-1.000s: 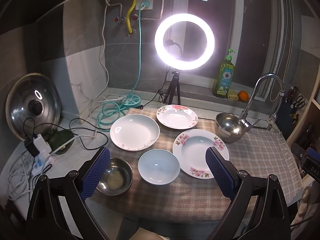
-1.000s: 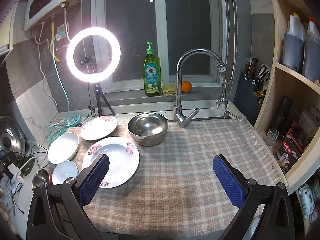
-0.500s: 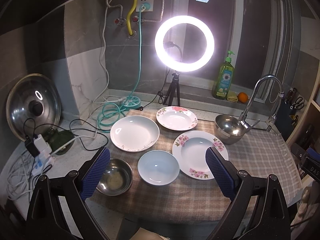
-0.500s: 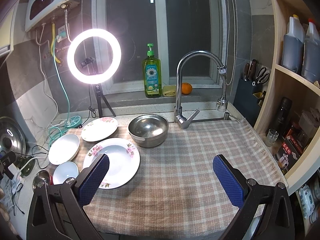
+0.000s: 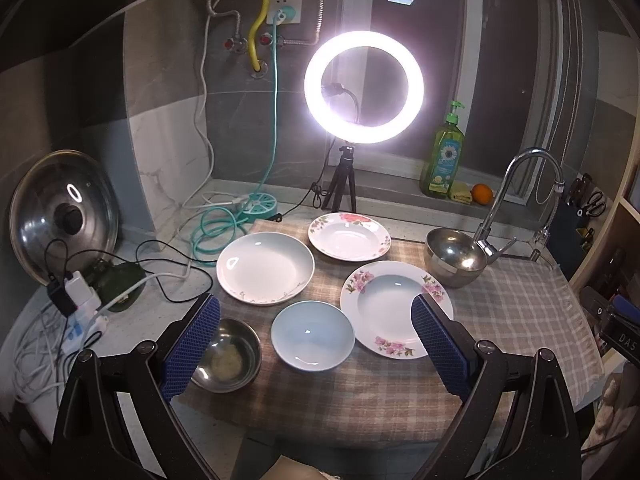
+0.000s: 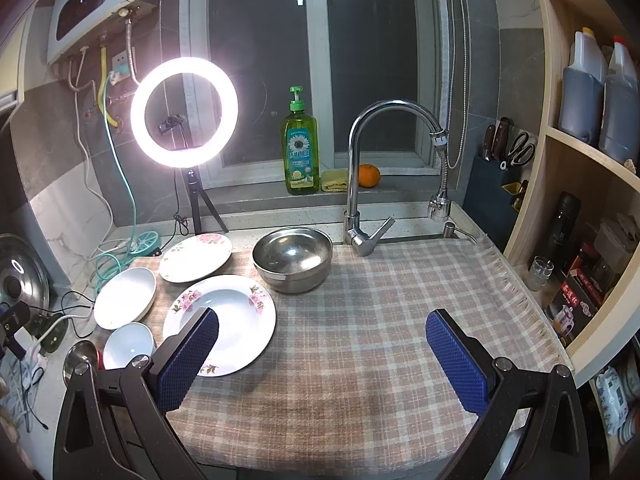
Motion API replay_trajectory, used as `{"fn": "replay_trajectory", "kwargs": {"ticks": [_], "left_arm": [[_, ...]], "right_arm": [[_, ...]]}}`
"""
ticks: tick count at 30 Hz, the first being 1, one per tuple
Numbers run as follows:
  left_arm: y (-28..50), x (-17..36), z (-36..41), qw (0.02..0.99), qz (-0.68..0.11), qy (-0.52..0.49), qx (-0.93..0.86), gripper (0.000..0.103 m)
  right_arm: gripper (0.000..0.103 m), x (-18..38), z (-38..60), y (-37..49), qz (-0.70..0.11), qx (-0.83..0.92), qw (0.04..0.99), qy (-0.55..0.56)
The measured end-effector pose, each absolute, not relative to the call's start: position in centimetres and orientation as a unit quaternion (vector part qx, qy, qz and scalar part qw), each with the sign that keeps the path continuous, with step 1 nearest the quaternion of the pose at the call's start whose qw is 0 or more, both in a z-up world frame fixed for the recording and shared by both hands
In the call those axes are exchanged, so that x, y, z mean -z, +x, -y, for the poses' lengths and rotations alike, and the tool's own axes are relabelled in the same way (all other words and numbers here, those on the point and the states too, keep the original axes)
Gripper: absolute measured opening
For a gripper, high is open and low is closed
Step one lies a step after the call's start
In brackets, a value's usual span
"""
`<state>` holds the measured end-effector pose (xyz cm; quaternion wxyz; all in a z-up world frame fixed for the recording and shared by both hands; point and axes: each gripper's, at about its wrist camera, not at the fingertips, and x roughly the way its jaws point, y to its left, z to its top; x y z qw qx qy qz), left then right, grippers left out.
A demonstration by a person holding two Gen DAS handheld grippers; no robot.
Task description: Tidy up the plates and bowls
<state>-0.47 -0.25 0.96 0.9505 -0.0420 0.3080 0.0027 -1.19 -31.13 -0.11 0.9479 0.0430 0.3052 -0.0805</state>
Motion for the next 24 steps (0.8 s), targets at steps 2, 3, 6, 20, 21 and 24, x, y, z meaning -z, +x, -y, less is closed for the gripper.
{"fn": "replay_trajectory", "kwargs": {"ticks": [2,3,6,20,21,24], "left_arm": [[-0.51,-0.92,0.29,0.951,-0.308,-0.042,-0.002,0.097],[-0.55,-0.85,0.41,0.951,-0.308,-0.041,-0.002,0.097],[-0.55,-0.89,0.57,0.951,-0.307,-0.039,0.000,0.097],[-0.49,-0.95,0.79,0.952,-0.305,-0.036,0.005,0.097],[-0.45,-0.96,0.83,0.952,-0.305,-0.036,0.006,0.097],[-0.43,-0.98,0.87,0.952,-0.305,-0.036,0.006,0.097]], "right_arm": [[0.102,0.17,31.18,-1.23,-0.305,0.081,0.948,0.043],[0.102,0.24,31.06,-1.28,-0.305,0.081,0.948,0.043],[0.102,0.27,31.10,-1.28,-0.305,0.080,0.948,0.043],[0.102,0.41,31.17,-1.42,-0.305,0.081,0.948,0.044],[0.102,0.52,31.13,-1.47,-0.305,0.082,0.948,0.043],[0.102,0.61,31.25,-1.53,-0.305,0.082,0.948,0.043]]}}
